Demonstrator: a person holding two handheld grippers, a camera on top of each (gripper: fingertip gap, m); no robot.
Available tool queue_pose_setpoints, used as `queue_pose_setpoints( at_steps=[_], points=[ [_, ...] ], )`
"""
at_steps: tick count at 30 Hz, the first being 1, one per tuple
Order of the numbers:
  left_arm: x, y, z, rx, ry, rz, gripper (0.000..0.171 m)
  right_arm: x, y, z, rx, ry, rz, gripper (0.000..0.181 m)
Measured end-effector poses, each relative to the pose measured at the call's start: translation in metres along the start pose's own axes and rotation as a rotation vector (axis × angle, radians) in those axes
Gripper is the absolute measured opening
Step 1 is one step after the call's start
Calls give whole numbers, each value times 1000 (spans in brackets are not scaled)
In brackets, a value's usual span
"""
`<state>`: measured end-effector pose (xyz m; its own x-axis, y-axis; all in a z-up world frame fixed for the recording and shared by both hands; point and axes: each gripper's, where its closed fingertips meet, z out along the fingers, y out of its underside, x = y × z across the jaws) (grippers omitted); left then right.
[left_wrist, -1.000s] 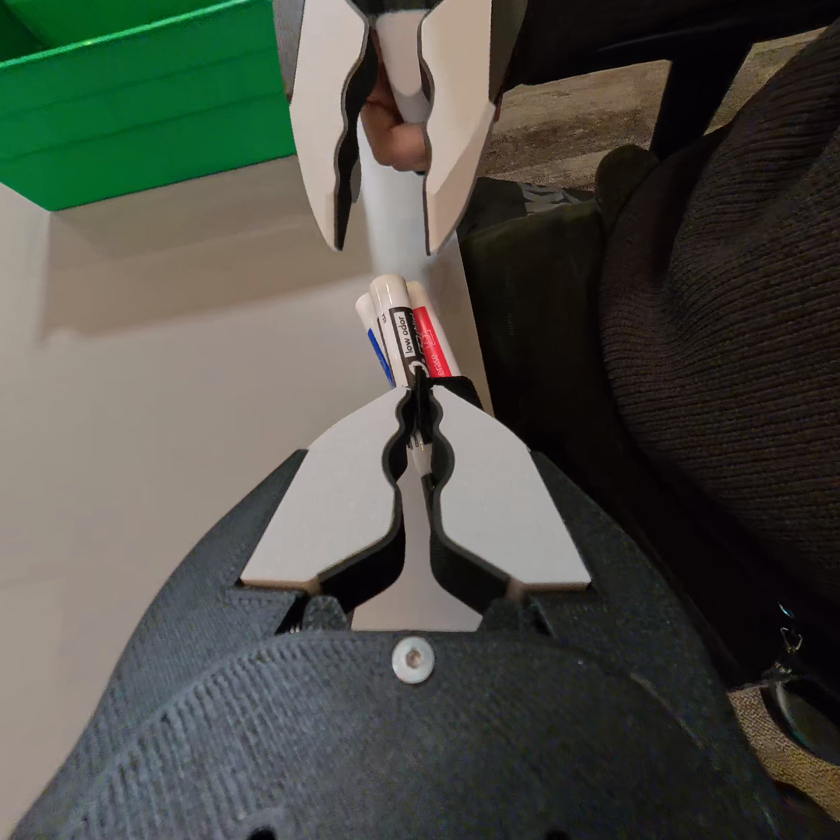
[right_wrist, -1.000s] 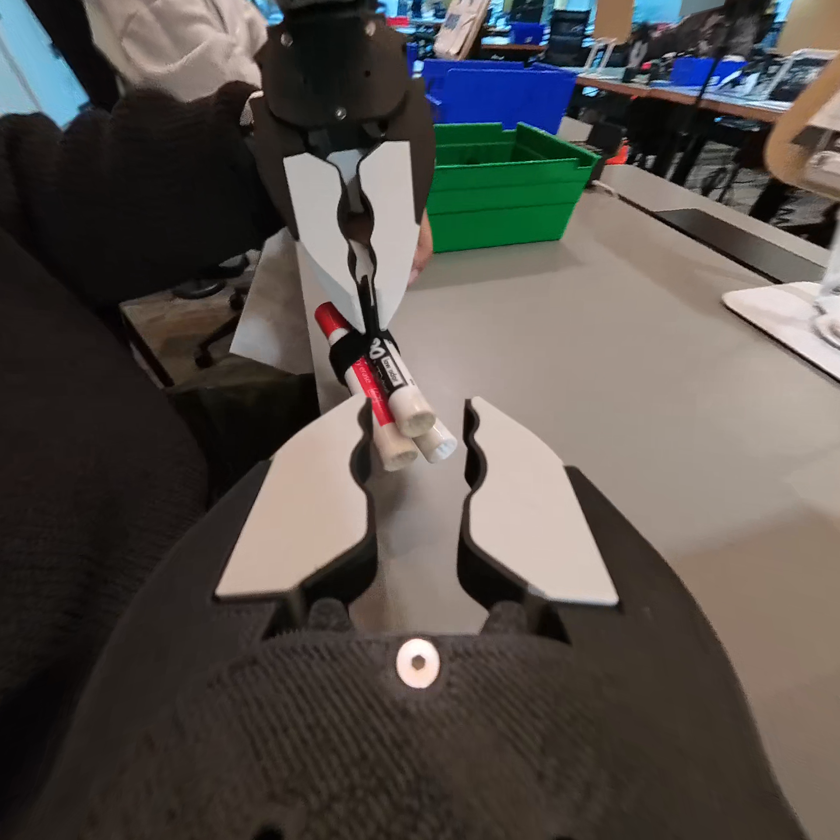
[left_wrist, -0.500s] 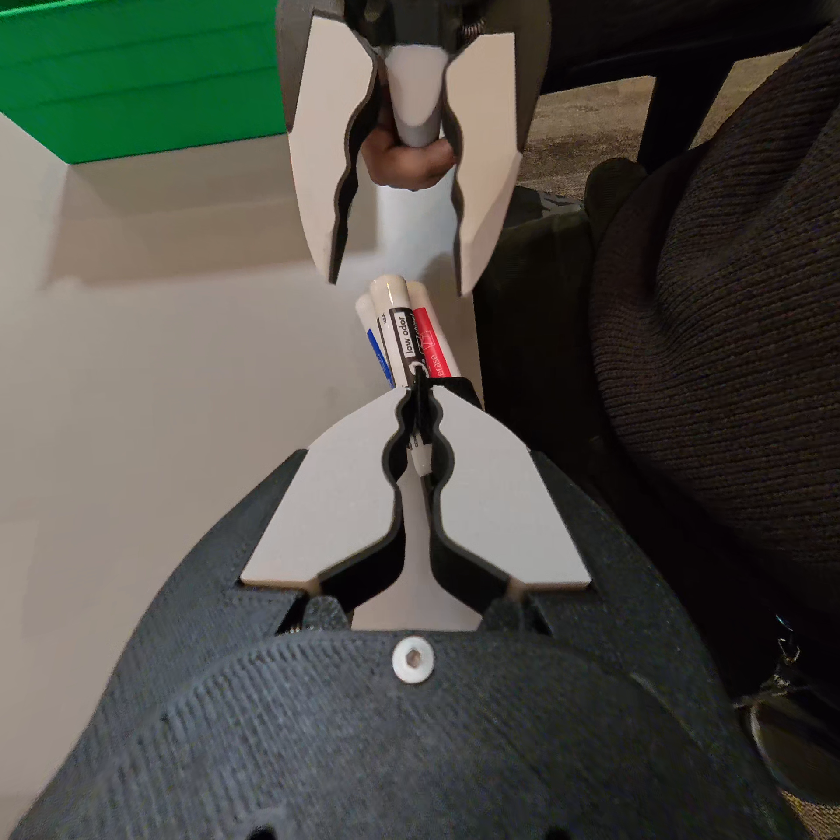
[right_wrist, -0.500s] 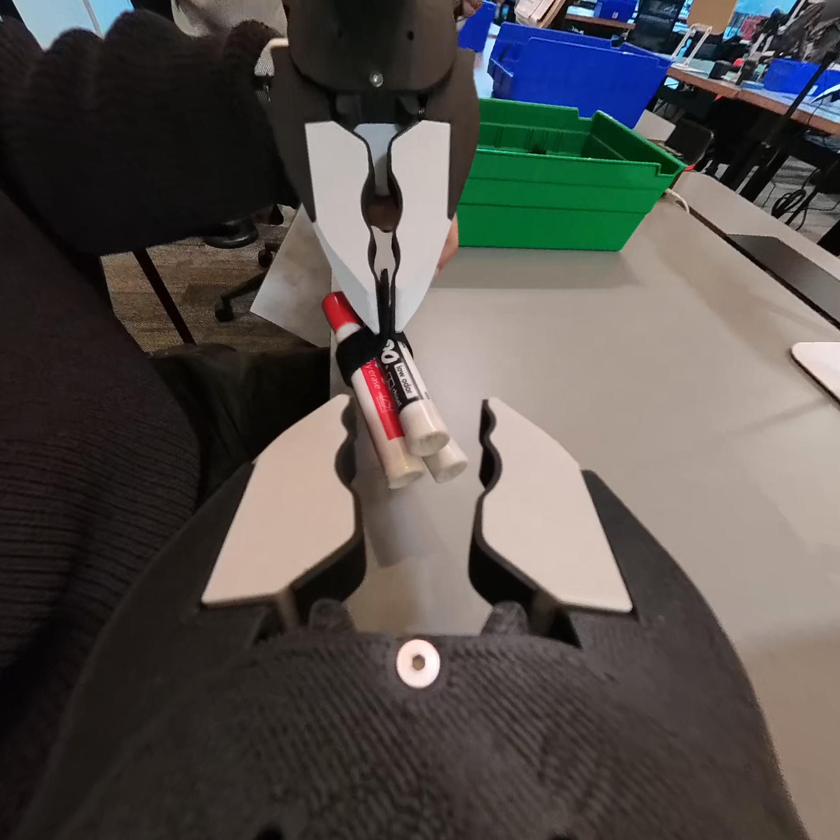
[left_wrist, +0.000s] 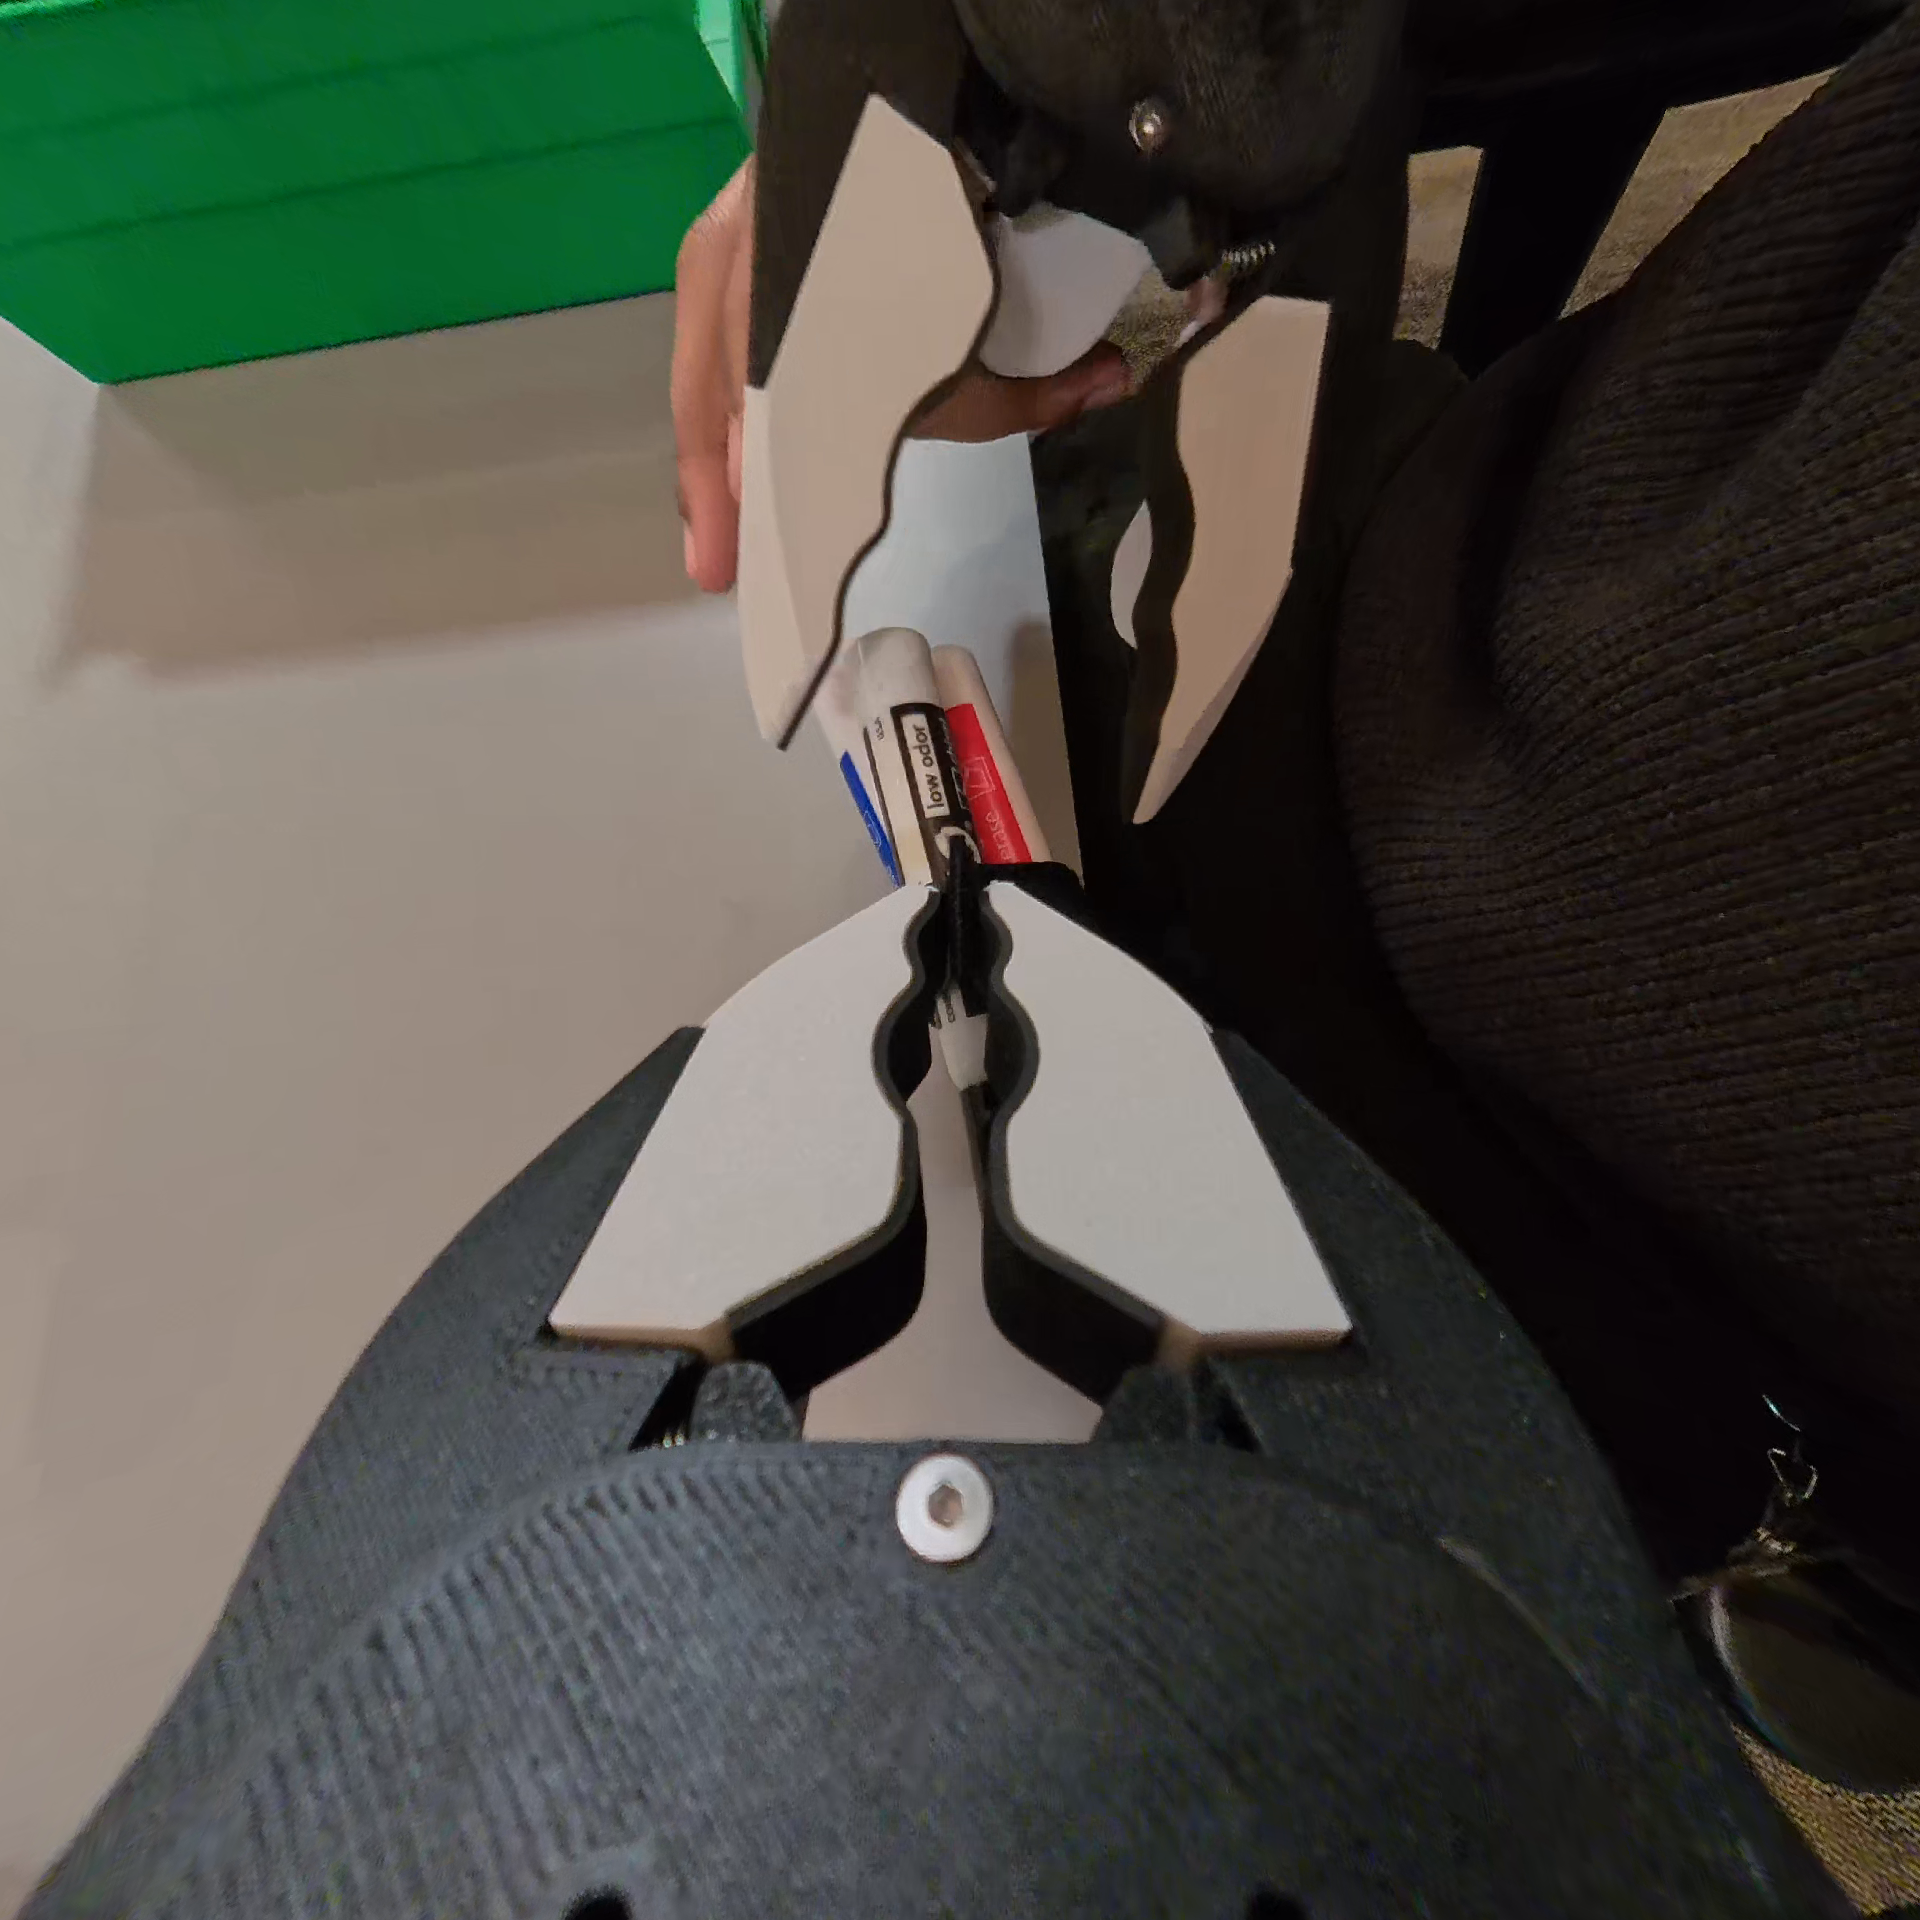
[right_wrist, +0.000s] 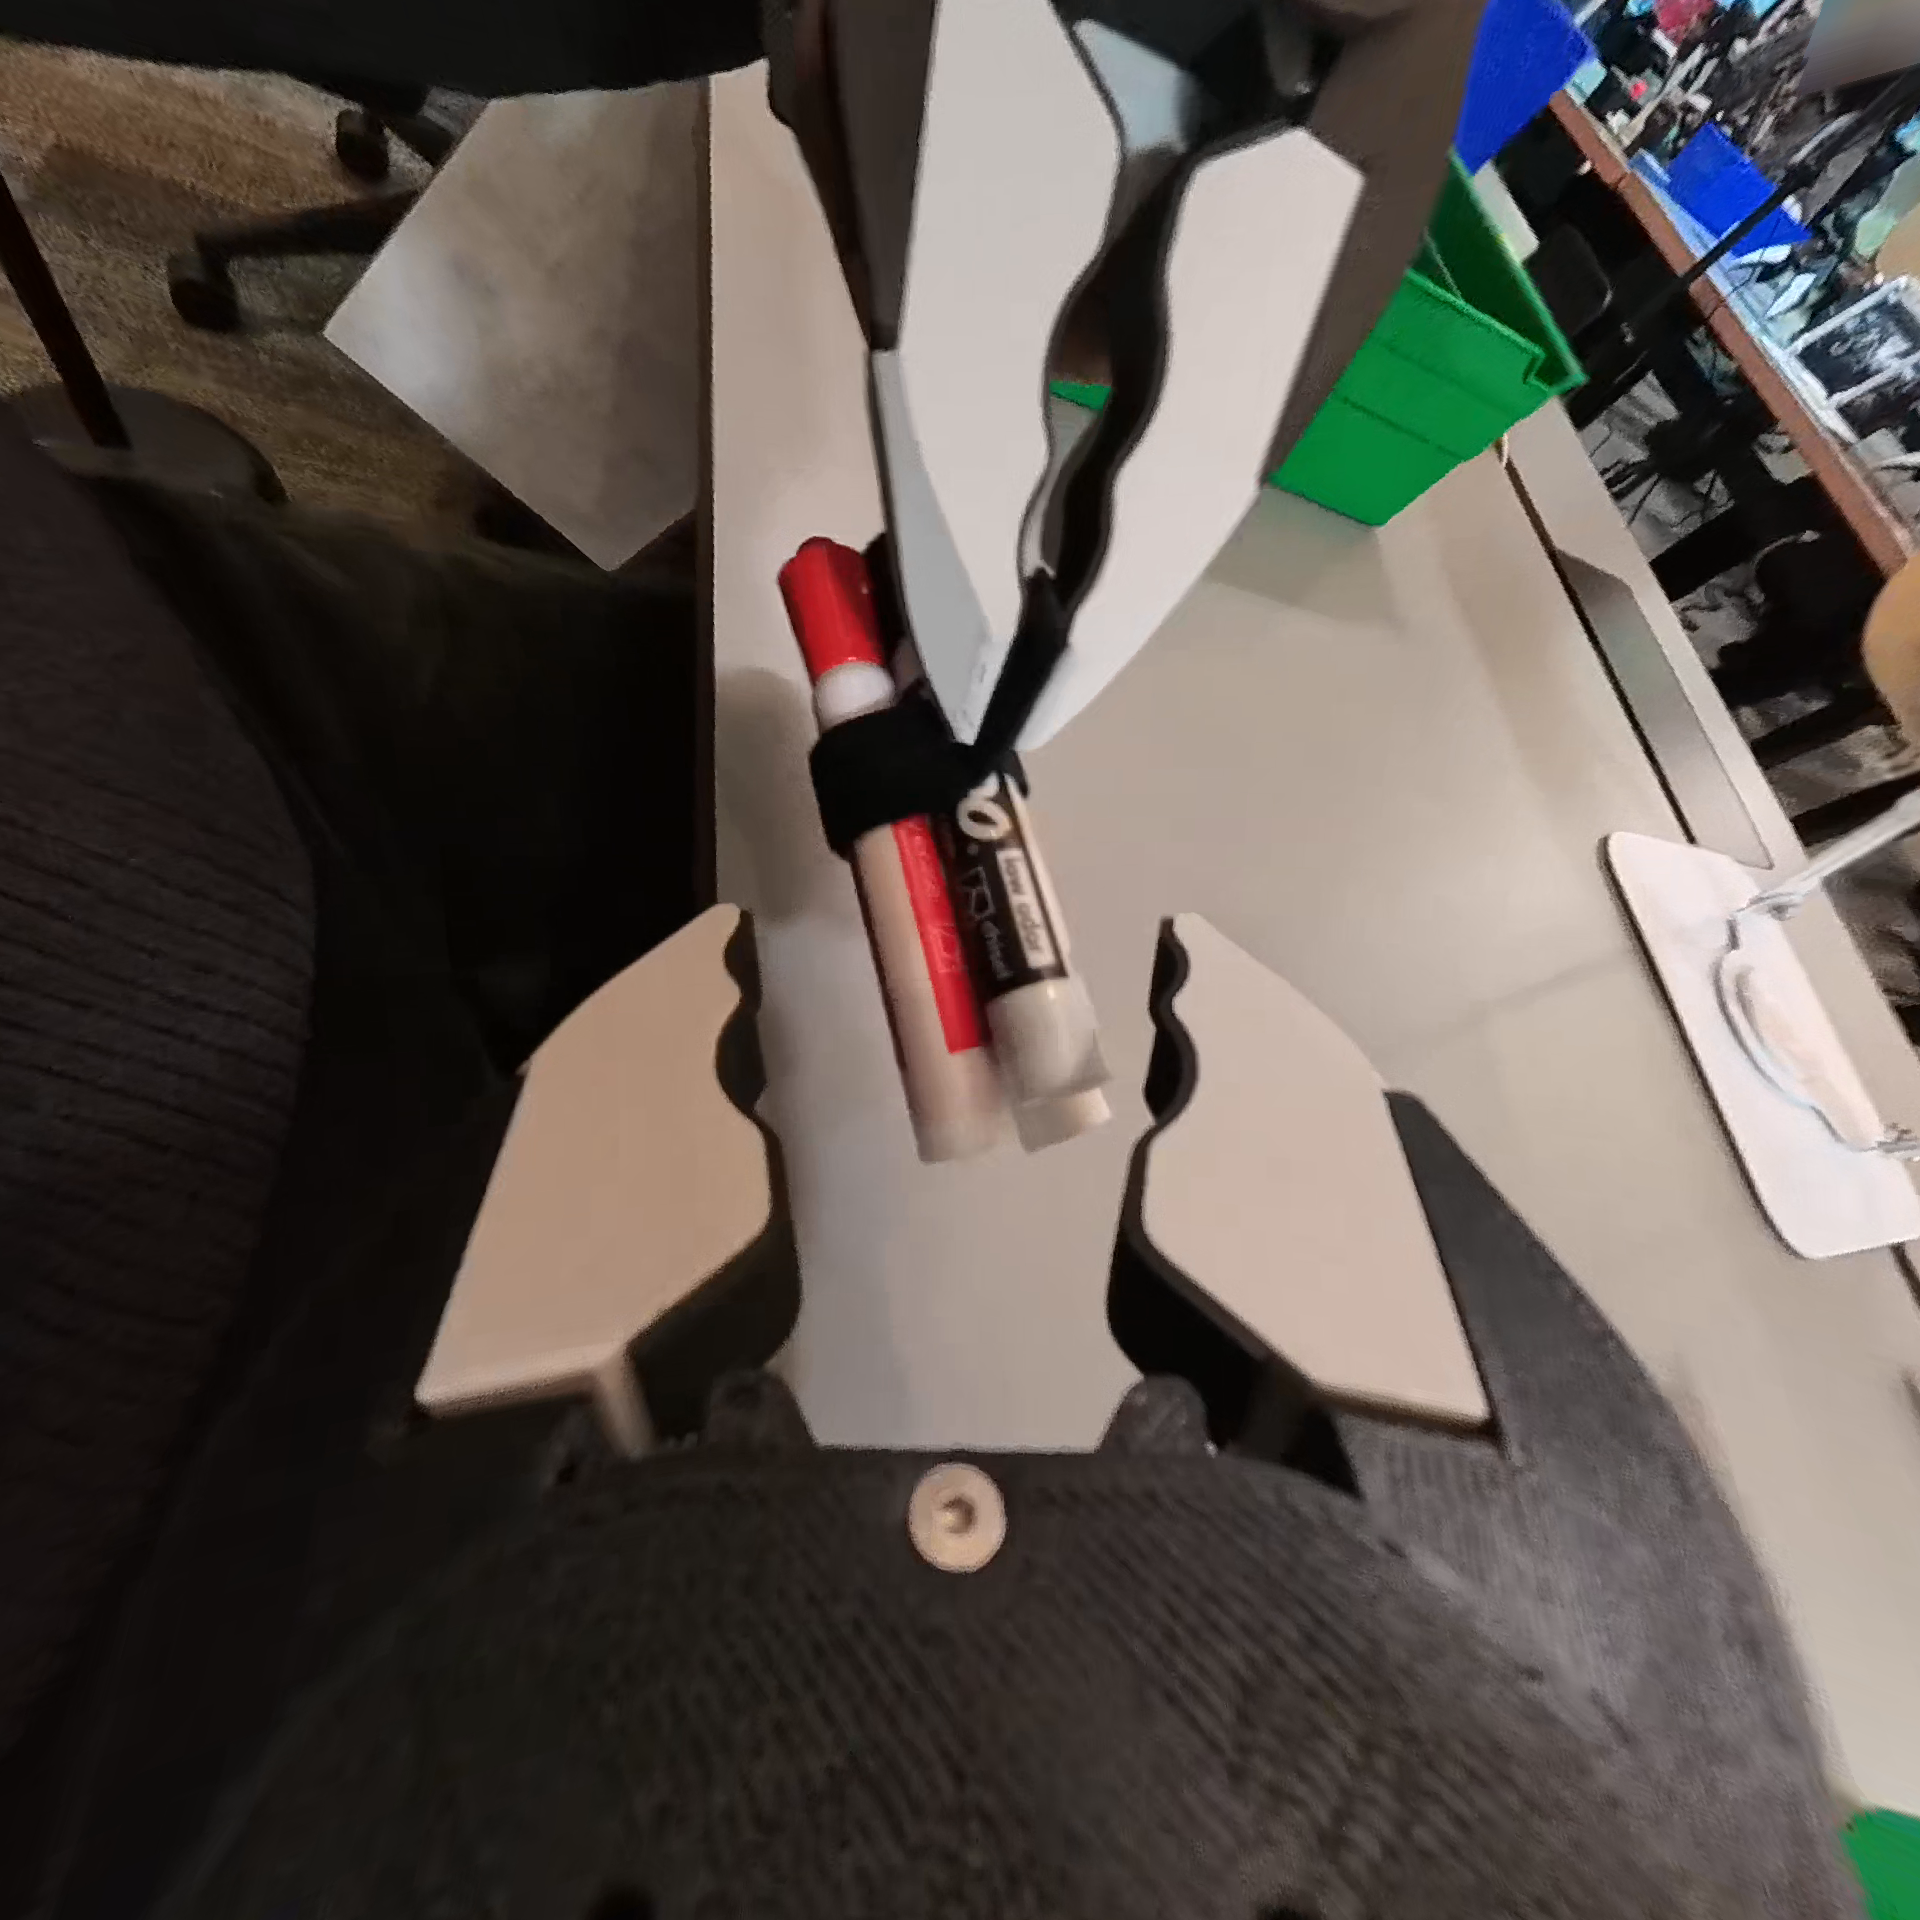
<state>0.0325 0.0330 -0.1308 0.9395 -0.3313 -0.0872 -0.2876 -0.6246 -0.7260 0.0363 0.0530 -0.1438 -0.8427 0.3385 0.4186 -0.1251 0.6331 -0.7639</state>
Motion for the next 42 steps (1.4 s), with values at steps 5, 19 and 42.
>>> queue_pose_setpoints(
  at_steps=[5,19,42],
  points=[
    [3,-6,1,18,12,11,7,1,9,1,-22,-82,136,78],
    [-11,-6,-31,69,-63,-22,7,41,-5,-14,280,-163,734,86],
    [-10,-21,-36,116,-41,2,7,32,-41,-10,534,-545,1412,74]
  ],
)
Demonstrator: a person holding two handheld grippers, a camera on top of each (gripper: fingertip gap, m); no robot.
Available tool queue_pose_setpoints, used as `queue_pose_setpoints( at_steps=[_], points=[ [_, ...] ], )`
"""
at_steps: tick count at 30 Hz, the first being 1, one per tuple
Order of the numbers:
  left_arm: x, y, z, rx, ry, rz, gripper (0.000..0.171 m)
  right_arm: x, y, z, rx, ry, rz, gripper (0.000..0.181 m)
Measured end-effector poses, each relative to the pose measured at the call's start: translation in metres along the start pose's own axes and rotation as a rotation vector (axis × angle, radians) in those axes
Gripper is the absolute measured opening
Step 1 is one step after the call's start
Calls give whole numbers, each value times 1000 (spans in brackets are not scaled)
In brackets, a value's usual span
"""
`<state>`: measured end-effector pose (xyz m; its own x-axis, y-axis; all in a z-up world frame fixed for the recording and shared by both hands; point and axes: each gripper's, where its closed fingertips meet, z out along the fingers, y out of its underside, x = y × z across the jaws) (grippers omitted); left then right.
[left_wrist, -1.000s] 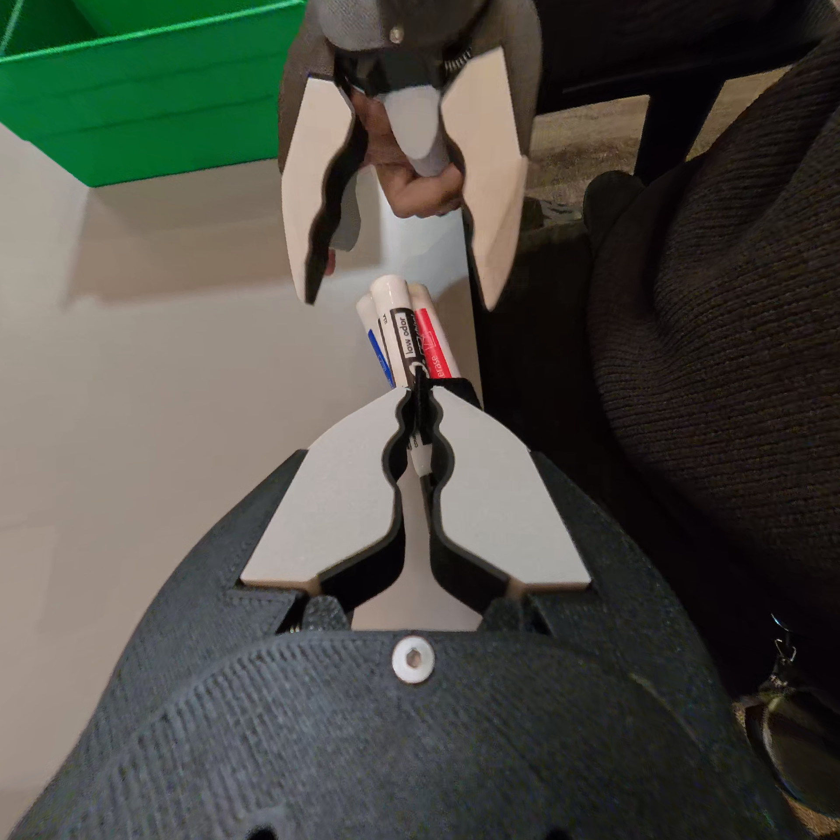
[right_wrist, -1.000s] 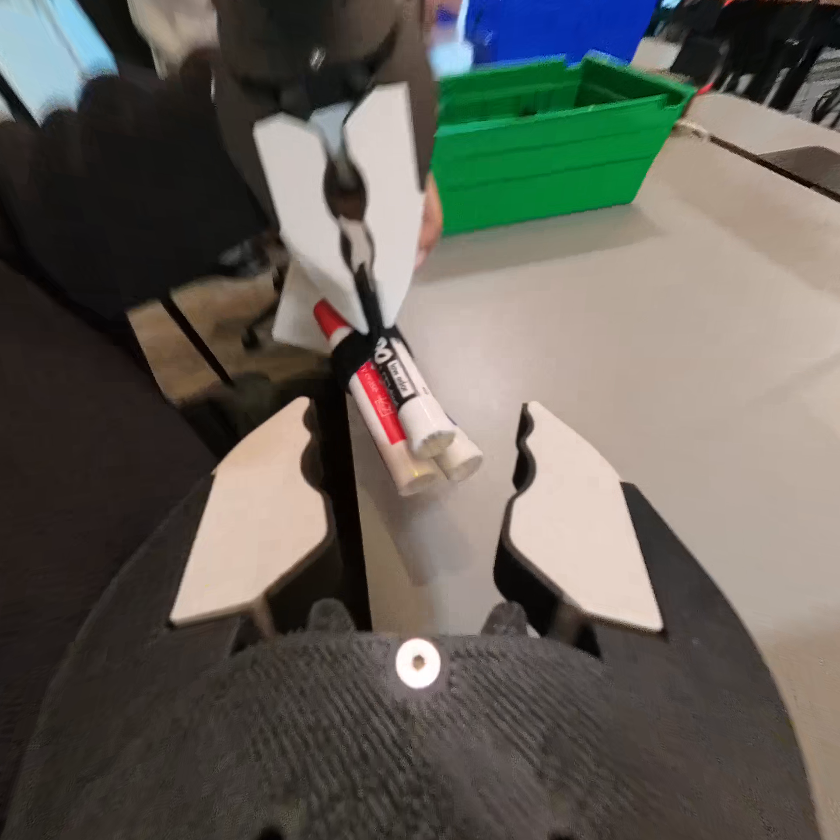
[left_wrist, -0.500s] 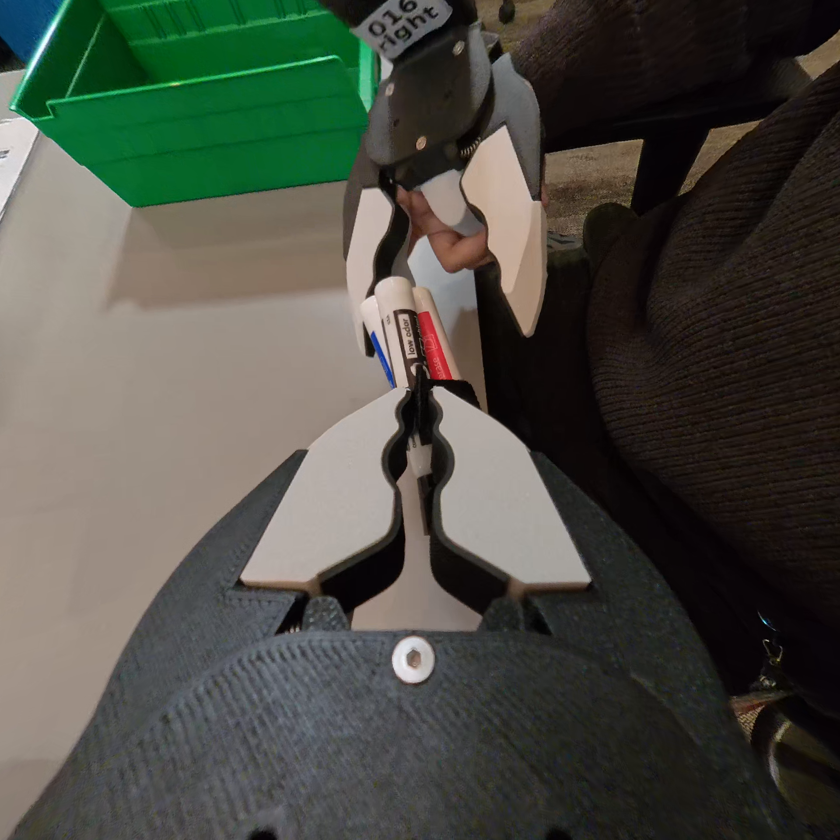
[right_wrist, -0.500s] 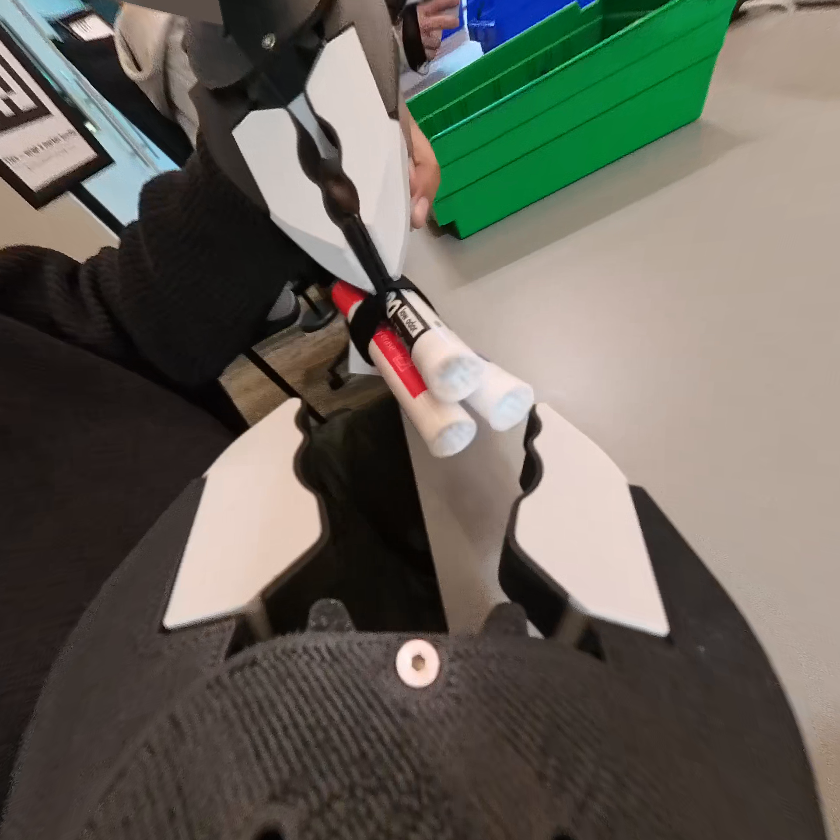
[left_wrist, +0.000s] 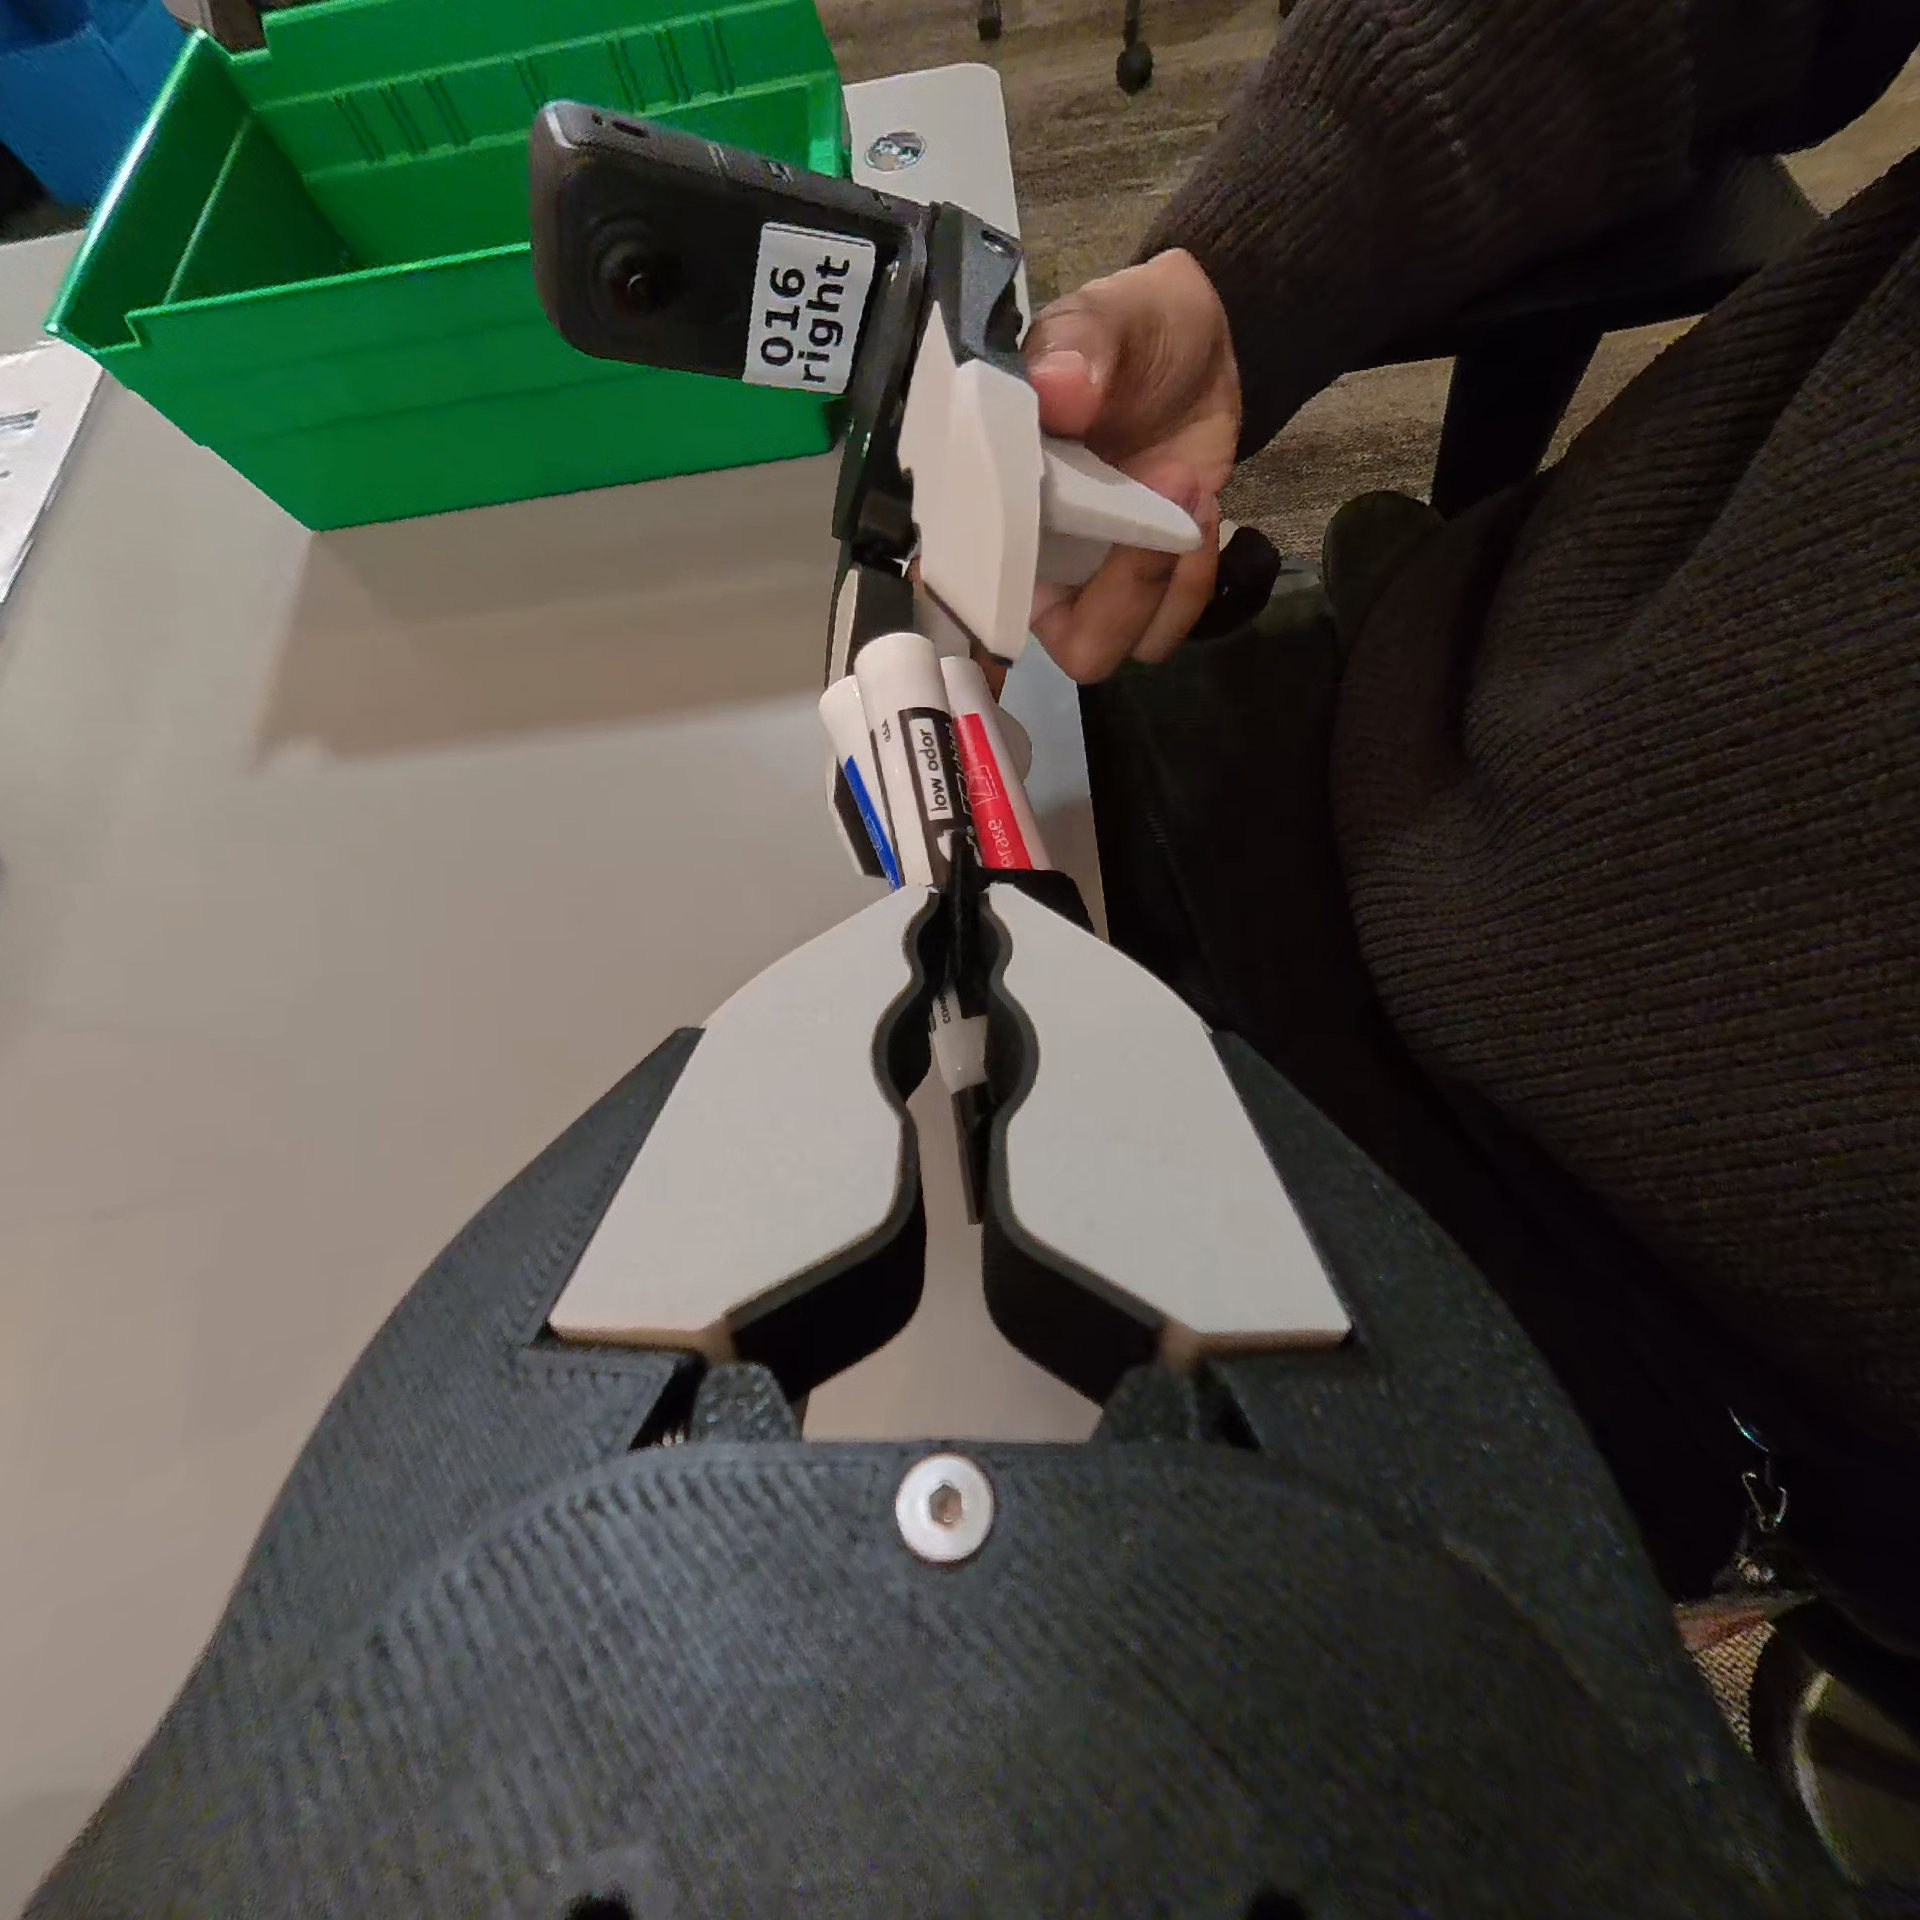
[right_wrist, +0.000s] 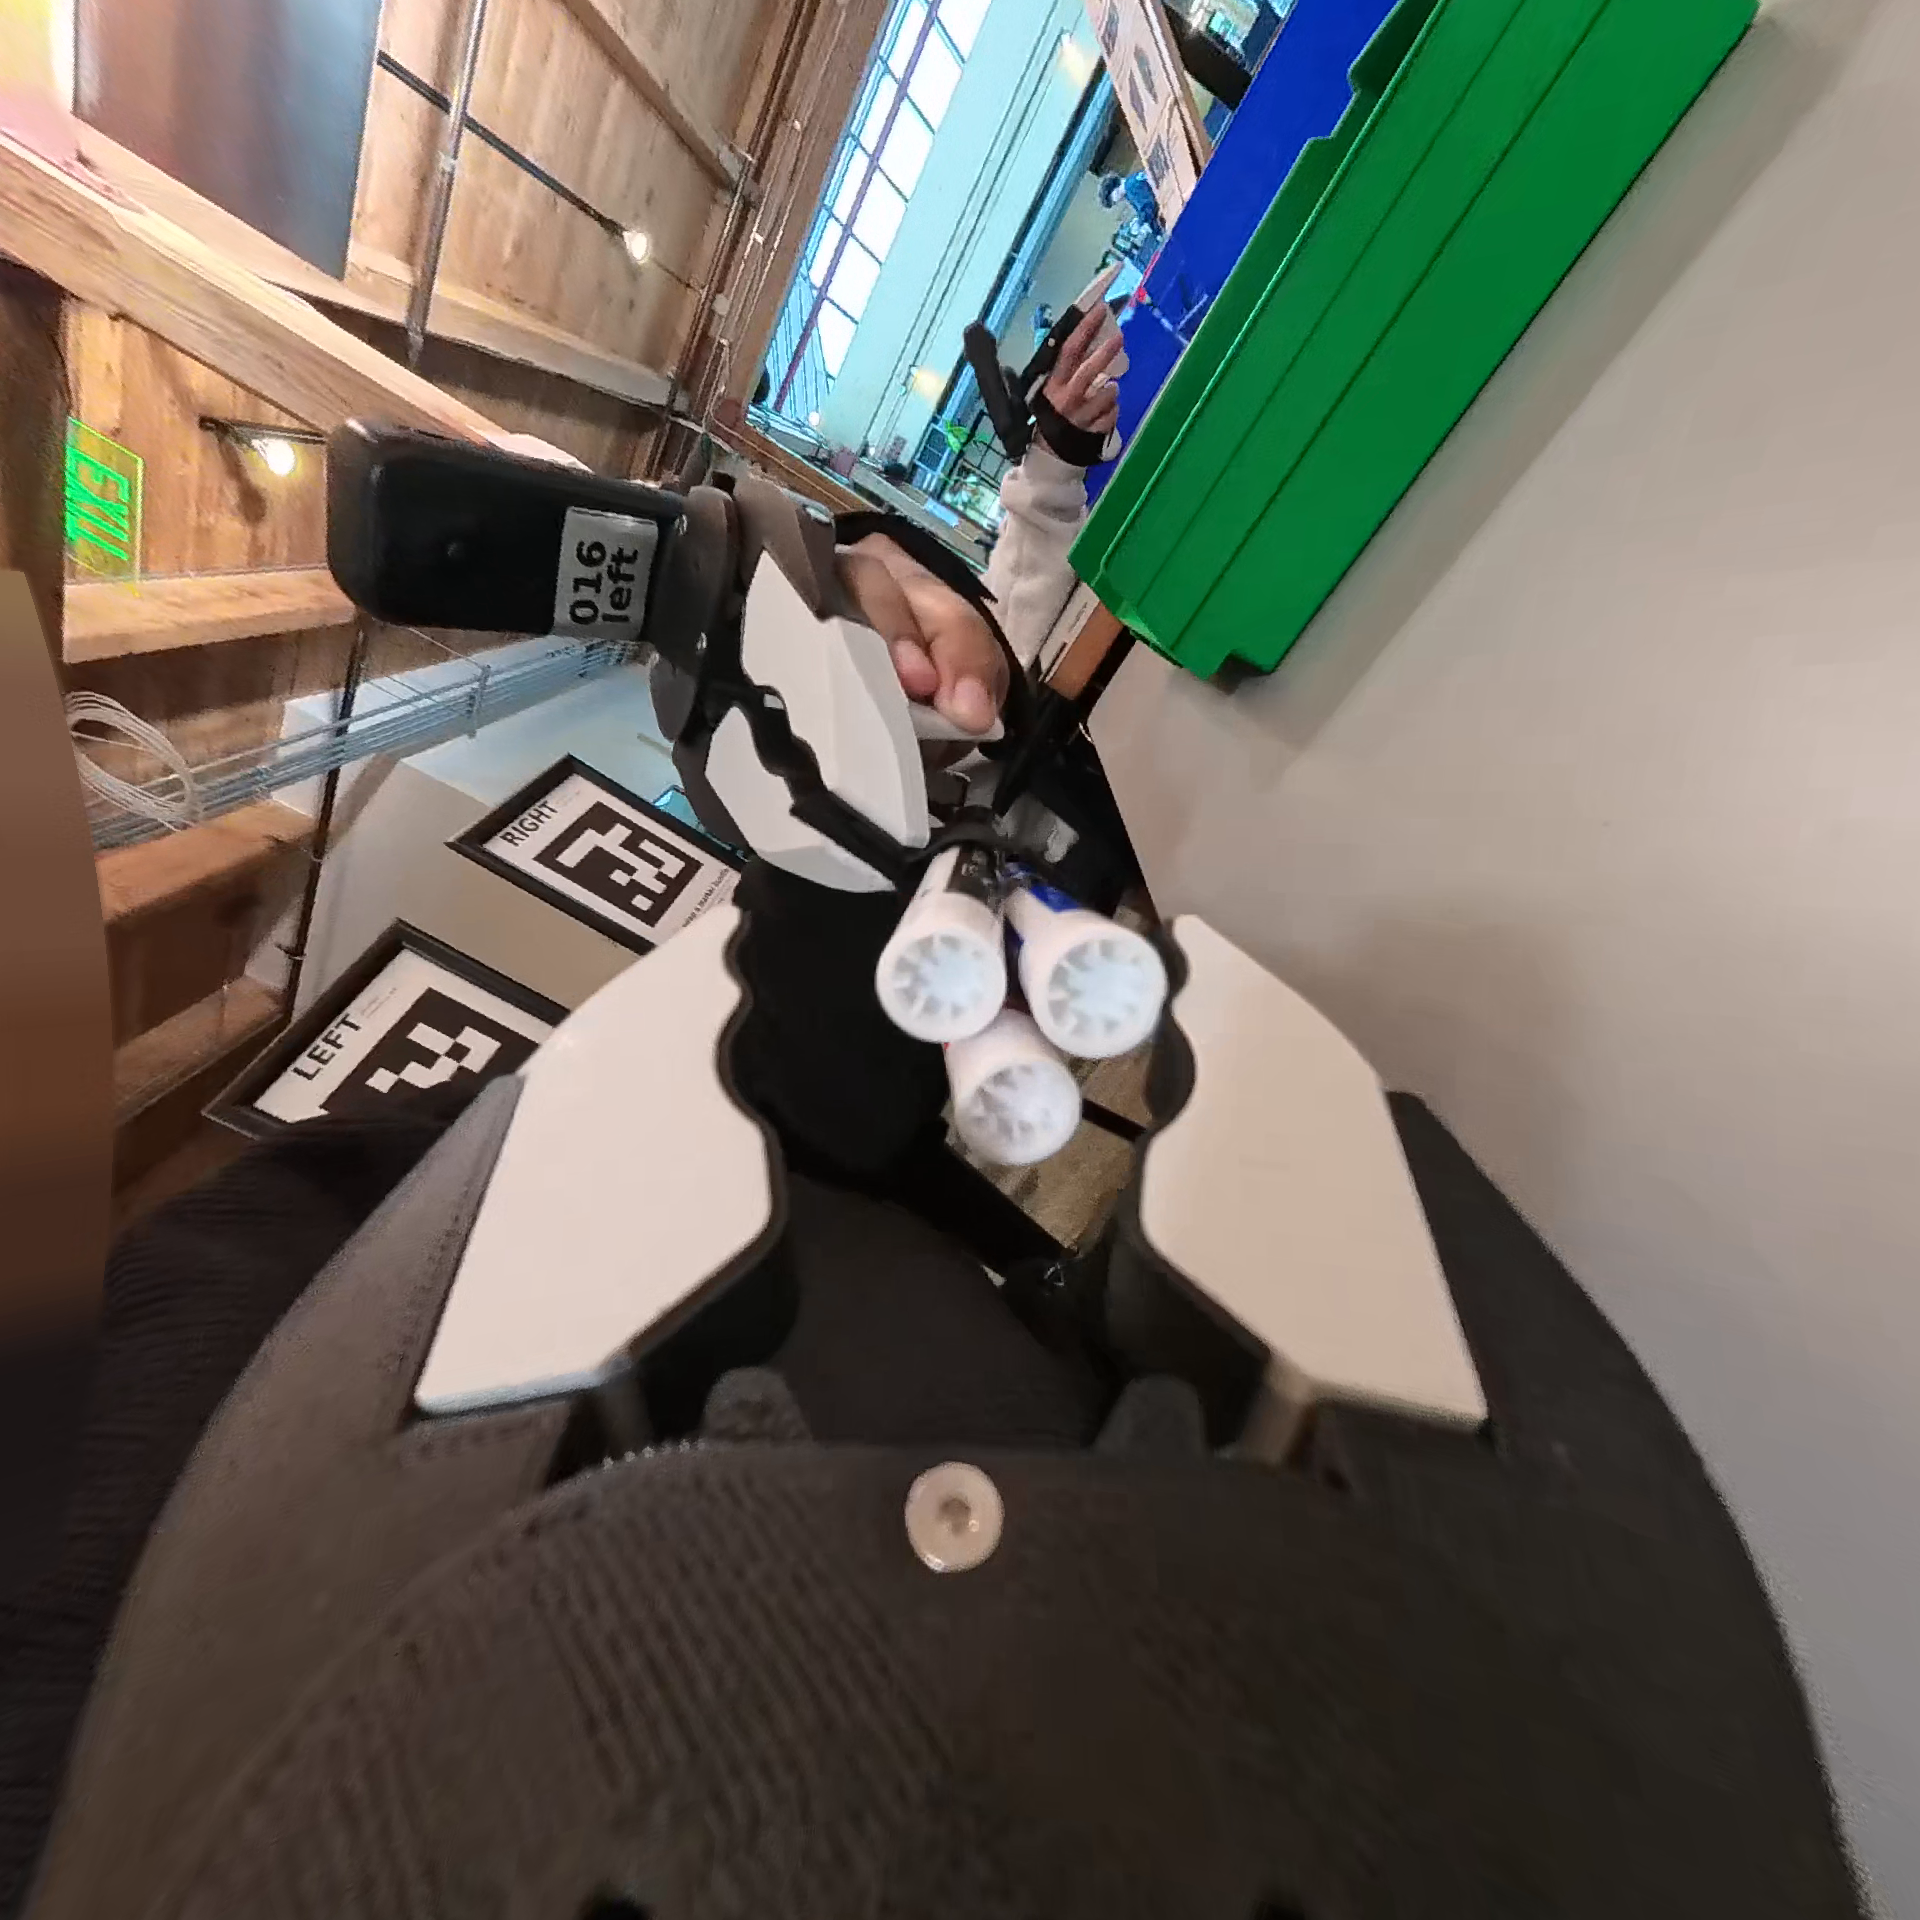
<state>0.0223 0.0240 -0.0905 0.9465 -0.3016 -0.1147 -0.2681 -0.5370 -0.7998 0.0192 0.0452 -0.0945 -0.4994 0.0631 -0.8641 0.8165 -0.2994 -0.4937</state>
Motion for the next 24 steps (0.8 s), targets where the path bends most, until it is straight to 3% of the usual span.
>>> queue_pose_setpoints(
  at_steps=[10,16,20,24],
  points=[
    [-8,6,-6,1,-23,-20,7,11,-3,-13,-1,27,83,53],
    [-12,7,-6,-1,-39,-27,7,12,-6,-13,20,23,95,53],
    [-23,16,-8,-17,-77,-85,7,23,-15,-21,42,149,-58,55],
    [-23,24,-6,-21,-55,-117,6,34,-21,-30,-28,390,-432,74]
  ],
)
